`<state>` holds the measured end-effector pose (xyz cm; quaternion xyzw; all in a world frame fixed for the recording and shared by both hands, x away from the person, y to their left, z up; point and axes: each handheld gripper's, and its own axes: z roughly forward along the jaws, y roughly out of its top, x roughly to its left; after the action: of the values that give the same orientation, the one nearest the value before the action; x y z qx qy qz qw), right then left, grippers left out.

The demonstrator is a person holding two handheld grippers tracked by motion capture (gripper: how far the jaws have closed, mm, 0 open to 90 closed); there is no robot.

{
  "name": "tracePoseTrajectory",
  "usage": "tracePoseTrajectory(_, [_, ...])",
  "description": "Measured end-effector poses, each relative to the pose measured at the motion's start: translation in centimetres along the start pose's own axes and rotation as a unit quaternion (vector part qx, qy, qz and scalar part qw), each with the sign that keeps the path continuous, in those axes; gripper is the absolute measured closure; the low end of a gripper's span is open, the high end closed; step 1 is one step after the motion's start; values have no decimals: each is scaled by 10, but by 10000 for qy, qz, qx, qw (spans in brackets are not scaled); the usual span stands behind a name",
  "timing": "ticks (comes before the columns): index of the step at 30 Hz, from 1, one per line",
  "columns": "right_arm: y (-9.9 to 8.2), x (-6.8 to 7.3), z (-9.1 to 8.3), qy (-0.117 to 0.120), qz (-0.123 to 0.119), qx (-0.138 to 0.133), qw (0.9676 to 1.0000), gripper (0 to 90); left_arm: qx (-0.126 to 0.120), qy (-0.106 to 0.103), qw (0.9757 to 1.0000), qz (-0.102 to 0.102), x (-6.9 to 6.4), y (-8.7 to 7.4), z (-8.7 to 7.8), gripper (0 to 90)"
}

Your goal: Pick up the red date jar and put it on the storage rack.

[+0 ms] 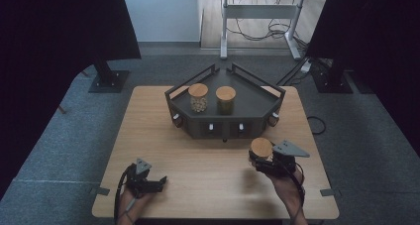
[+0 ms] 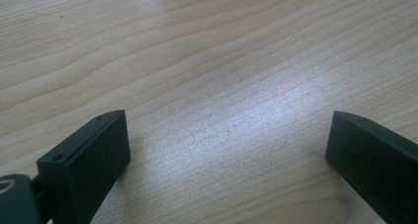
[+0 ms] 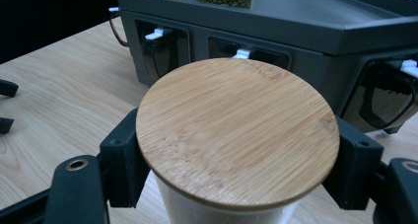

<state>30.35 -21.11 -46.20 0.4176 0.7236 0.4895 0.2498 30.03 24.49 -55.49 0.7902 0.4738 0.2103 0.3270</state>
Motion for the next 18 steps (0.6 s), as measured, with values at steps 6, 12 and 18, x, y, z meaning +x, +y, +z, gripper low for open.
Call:
tracePoseTrajectory(6, [3, -5, 2, -4, 42, -2, 10000, 249, 0, -1, 10000, 1, 0, 0, 0, 29])
tracePoseTrajectory(12, [7, -9, 4, -18, 79, -4, 10000, 249, 0, 0, 10000, 1, 0, 0, 0, 29])
tracePoseTrajectory(18, [14, -13, 5, -41, 64, -26, 10000, 249, 1, -1, 10000, 3, 0, 0, 0, 29])
